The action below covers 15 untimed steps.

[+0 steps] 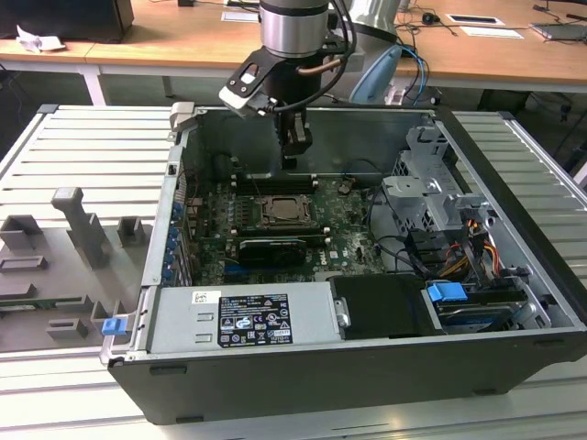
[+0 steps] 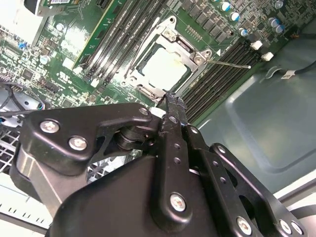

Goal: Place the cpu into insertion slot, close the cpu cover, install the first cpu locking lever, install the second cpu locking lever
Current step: 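Install the first cpu locking lever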

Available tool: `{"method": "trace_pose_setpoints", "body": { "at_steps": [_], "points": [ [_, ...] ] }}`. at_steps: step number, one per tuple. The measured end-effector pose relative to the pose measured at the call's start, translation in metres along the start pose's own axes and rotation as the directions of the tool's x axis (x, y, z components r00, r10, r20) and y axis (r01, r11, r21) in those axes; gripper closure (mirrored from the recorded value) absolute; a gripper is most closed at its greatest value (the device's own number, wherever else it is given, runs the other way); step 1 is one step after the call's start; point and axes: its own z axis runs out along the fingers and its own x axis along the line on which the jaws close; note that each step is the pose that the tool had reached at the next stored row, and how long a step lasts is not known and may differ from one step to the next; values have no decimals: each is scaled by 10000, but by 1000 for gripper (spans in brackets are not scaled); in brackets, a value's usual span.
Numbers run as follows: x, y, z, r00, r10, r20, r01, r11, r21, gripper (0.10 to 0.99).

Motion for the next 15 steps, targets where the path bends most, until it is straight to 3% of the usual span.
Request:
{"method": "trace_pose_setpoints", "body": {
  "at_steps": [15],
  "points": [
    [0, 0, 1, 9979, -644, -24, 644, 9979, 2, 980]
  ]
}}
